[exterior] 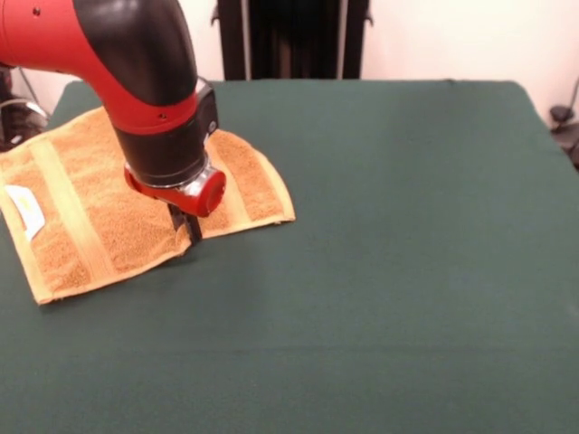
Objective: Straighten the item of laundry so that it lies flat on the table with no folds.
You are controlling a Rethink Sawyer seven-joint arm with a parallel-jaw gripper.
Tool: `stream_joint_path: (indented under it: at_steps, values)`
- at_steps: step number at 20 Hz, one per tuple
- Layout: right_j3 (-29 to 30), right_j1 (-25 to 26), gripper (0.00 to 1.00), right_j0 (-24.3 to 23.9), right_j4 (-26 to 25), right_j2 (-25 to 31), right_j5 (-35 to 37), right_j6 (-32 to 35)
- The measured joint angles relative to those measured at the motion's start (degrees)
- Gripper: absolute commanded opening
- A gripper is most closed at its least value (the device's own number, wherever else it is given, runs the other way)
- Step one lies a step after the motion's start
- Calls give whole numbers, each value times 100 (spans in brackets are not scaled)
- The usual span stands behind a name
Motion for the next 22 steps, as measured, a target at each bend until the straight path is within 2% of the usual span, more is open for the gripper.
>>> stream_joint_path:
  at_steps: [8, 22]
  values:
    - [-381, 118, 0, 1, -256, 174, 550, 0]
    - [-911, 186, 0, 67, -875, 615, 551, -101]
